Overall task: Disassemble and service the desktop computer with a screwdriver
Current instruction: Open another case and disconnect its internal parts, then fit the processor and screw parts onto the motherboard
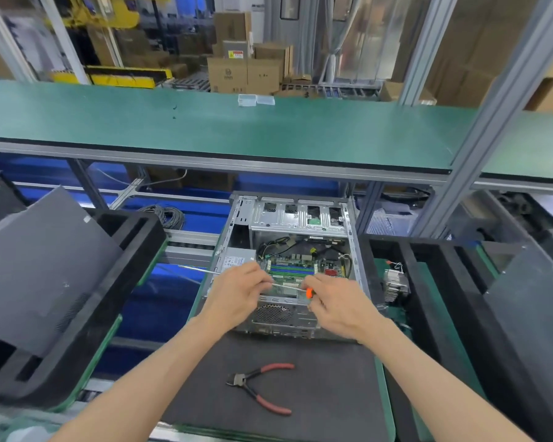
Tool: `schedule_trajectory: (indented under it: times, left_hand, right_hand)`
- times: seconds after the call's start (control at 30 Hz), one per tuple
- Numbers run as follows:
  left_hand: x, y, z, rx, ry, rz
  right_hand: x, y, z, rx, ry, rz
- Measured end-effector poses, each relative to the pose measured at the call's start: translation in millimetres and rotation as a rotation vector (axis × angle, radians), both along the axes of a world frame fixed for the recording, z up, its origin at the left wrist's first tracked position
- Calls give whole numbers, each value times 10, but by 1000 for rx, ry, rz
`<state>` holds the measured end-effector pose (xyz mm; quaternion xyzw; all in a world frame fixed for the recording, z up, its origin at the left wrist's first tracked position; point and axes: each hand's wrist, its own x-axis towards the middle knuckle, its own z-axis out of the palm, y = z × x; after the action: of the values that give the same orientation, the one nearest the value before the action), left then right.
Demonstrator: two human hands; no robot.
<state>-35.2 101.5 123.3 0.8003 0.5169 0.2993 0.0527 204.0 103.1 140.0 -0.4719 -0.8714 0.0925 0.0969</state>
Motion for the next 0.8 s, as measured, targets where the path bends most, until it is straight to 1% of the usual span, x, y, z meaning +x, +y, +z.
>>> schedule_trajectory:
  times: [0.13, 0.27, 0.33, 0.4, 0.47, 0.5, 0.53, 0.57, 0.67, 0.73, 0.8]
  left_hand:
    - [45, 301, 100, -54, -47, 12]
    - [138, 651, 163, -172, -194, 18]
    - [203, 830, 188, -213, -275, 38]
    - [287, 1008, 208, -255, -352, 46]
    - [387, 1193, 221, -306, -446, 48]
    - [443, 1276, 222, -332, -501, 49]
    - [499, 1350, 217, -353, -553, 50]
    - [550, 1412, 206, -369, -595, 51]
    - [667, 1516, 170, -404, -697, 19]
    - [675, 1532, 137, -444, -771, -6]
    - [590, 1565, 78, -464, -823, 46]
  right_hand:
    - [114, 247, 131, 42, 126, -105]
    - [236, 568, 267, 29, 399, -184]
    - [285, 742, 341, 40, 596, -259]
    - [298, 903, 430, -3, 854, -354]
    - [263, 1065, 502, -86, 1138, -341]
    - [231, 1144, 518, -115, 1221, -312]
    - [187, 1224, 515, -137, 1242, -289]
    - [127, 1303, 491, -159, 1222, -270]
    - [-107, 1506, 337, -210, 1031, -228]
    - [-251, 1596, 254, -163, 878, -217]
    - [-335, 1670, 245, -127, 827, -193]
